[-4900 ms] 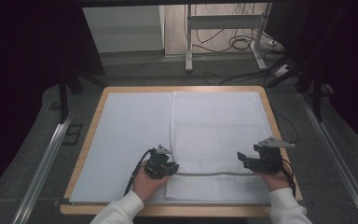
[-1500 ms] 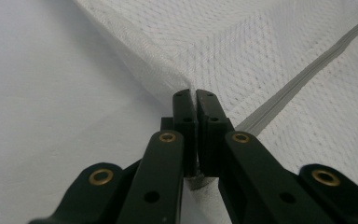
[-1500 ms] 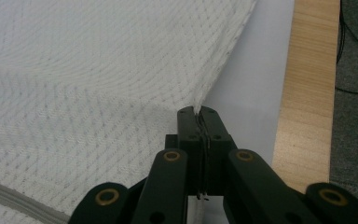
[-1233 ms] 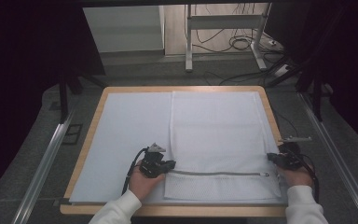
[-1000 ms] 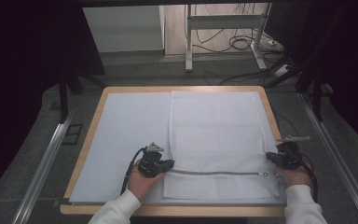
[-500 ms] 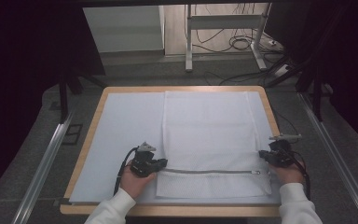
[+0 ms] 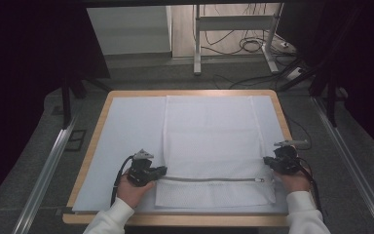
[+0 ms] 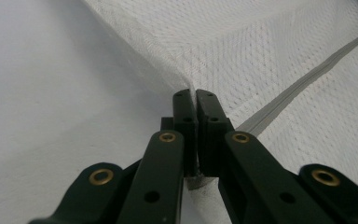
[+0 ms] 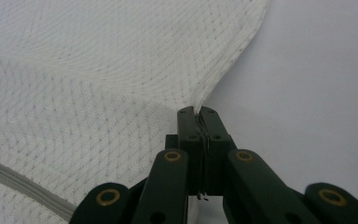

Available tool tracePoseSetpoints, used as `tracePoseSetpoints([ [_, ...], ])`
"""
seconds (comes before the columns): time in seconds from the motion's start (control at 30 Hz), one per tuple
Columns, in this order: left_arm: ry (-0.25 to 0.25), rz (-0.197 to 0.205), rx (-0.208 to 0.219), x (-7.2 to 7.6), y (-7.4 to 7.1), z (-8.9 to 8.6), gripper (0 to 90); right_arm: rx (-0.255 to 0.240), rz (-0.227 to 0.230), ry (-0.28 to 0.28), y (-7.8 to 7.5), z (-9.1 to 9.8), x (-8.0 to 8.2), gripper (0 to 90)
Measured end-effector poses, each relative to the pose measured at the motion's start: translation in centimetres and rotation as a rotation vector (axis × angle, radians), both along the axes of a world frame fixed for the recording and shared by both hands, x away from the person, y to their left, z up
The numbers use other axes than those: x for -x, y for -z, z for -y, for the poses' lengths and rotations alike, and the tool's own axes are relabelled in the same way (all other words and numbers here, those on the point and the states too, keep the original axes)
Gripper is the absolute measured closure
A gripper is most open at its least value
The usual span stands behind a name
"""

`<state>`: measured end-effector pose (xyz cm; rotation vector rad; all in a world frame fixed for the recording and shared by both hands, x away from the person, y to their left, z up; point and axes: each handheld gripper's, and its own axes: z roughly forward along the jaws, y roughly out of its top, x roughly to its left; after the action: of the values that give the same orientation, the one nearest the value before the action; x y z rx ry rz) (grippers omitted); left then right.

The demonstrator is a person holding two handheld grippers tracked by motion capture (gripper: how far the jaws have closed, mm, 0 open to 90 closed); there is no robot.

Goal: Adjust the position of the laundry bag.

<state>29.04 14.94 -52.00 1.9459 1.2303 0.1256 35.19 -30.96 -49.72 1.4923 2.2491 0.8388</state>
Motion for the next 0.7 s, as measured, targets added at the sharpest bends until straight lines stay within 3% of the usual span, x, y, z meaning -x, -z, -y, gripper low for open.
tracePoseSetpoints([
  [0.7, -0.045, -0.011, 0.018, 0.8, 0.1, -2.5, 88.2, -0.009, 0.003, -0.052, 0.0, -2.0, 0.2, 87.8],
])
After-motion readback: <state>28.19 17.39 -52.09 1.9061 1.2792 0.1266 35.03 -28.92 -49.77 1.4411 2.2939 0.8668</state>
